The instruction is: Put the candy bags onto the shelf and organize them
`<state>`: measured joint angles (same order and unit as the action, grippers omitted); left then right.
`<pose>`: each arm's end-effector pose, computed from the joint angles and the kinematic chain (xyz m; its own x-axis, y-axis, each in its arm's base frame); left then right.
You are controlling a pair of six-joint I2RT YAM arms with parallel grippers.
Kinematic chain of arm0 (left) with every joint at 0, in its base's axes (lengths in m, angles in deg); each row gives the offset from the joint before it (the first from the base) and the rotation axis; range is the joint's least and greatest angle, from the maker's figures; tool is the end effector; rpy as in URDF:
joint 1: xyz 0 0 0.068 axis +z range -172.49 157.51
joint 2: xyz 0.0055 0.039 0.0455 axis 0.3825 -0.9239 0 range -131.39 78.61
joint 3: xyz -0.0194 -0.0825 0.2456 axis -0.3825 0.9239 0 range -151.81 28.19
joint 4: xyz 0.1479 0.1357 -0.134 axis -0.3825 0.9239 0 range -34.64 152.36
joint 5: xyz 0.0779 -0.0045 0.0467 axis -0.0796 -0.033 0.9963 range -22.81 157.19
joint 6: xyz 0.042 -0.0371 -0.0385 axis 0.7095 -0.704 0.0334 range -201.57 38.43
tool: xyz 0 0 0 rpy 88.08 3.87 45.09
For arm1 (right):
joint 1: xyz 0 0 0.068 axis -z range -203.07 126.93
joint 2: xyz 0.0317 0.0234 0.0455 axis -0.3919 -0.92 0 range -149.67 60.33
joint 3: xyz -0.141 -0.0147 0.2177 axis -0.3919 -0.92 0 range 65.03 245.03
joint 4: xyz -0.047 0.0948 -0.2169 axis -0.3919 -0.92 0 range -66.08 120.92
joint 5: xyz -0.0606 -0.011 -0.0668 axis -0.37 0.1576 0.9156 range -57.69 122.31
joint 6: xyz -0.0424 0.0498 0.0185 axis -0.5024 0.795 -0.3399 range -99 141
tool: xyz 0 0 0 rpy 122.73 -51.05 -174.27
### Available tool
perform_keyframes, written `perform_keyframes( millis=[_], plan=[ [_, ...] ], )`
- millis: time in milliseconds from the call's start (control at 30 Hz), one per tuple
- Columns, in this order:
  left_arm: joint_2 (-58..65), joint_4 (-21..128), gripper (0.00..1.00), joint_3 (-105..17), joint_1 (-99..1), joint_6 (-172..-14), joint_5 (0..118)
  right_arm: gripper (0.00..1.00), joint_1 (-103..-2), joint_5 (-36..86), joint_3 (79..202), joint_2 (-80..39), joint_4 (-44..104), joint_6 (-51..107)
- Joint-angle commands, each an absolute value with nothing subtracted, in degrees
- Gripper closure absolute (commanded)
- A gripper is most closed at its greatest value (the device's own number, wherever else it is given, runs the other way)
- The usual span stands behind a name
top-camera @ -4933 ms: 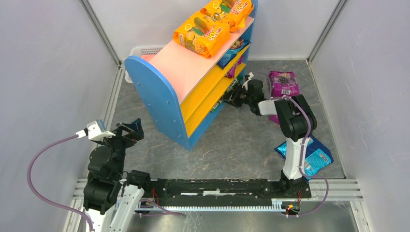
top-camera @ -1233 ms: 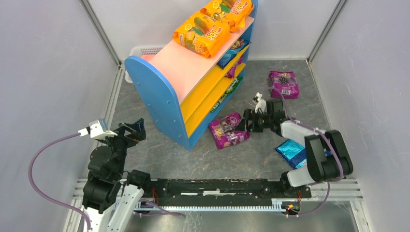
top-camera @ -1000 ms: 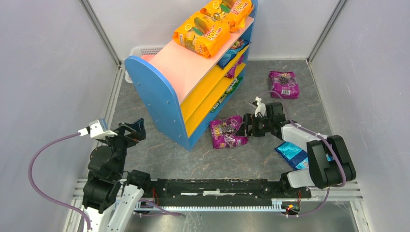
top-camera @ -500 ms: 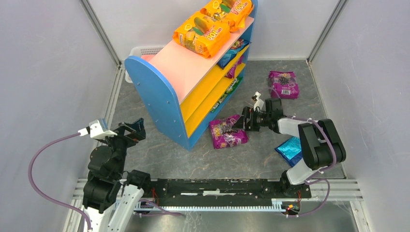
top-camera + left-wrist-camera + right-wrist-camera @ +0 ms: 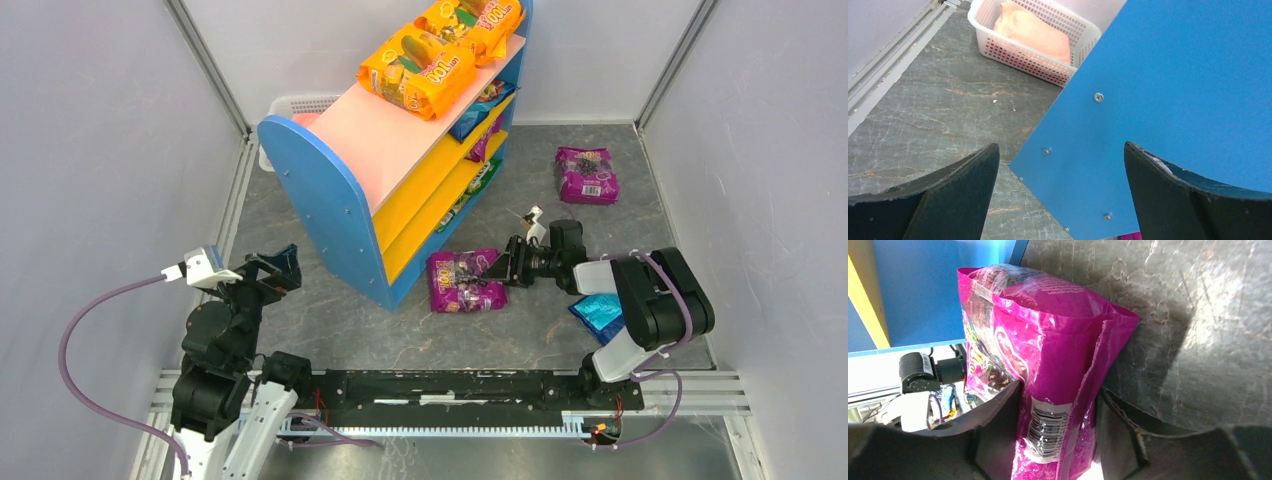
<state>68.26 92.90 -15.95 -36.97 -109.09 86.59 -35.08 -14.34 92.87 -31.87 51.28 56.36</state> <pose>0.0541 0.0048 0.3244 -0.0167 -0.4458 -0.8950 -0.1047 0.8910 -0.4418 0.2466 0.0931 0.1109 -0.9329 0.2077 -0.2942 -0.1405 0.5424 0.8283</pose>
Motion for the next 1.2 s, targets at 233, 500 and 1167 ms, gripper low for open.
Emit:
perform_keyframes(
  millis=[233, 500, 1167],
  plan=[
    [69.4, 90.8, 0.0, -15.8, -36.7, -106.9, 86.4, 0.58, -35.7, -15.5, 85.9, -22.3, 54.5, 64.4],
    [70.5, 90.8, 0.0, -15.8, -37.3, -106.9, 86.4, 0.72, -35.7, -14.2, 82.8, -11.7, 55.3, 71.2],
    [72.4, 91.0, 0.0, -15.8, -37.8, -107.0, 86.8, 0.92, -35.7, -9.7, 88.1, 3.5, 56.9, 87.2]
  ],
)
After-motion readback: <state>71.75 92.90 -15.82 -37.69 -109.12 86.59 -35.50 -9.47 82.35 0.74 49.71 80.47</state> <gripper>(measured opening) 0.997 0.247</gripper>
